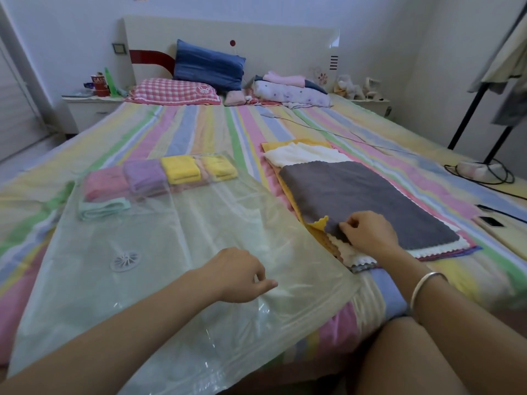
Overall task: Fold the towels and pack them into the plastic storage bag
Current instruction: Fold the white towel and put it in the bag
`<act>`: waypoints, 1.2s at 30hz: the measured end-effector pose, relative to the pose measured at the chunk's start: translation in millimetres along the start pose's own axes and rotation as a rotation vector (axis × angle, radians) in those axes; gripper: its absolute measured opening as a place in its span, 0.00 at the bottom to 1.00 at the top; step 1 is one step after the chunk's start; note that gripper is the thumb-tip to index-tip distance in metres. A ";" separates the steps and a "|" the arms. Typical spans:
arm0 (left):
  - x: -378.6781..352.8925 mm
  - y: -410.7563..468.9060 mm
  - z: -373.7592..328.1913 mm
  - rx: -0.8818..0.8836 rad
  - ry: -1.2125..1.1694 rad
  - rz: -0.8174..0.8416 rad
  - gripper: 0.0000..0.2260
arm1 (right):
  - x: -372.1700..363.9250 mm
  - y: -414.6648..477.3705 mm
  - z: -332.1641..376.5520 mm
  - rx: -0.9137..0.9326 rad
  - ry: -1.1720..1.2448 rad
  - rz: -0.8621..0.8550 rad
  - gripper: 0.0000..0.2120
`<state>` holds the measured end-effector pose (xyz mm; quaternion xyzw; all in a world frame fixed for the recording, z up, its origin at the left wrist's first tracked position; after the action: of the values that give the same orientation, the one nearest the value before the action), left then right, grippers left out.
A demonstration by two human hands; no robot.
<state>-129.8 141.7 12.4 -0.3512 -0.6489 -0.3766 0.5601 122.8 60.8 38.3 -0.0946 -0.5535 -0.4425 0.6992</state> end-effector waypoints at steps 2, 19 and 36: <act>4.0 6.3 1.7 0.042 -0.008 -0.015 0.18 | 7.1 5.6 1.9 -0.051 0.105 -0.034 0.12; 50.2 45.8 49.2 0.424 -1.383 -0.442 0.06 | 33.8 -71.0 137.1 0.511 0.211 -0.180 0.19; 111.3 -104.6 200.1 0.539 -1.038 -0.830 0.12 | 11.1 -69.8 167.7 0.124 1.044 0.148 0.13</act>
<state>-328.1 272.9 95.1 -0.0588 -0.9821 -0.1696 0.0568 -43.5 118.3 84.7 0.1411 -0.1488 -0.3467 0.9153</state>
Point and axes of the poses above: each hand's wrist, its own y-axis towards the middle knuckle, its own x-axis out of the back of the hand, z = x × y, the point moved 7 cm from there along y, towards the middle knuckle, and after that the axes turned 14 degrees about -z, right-handed, at the moved point
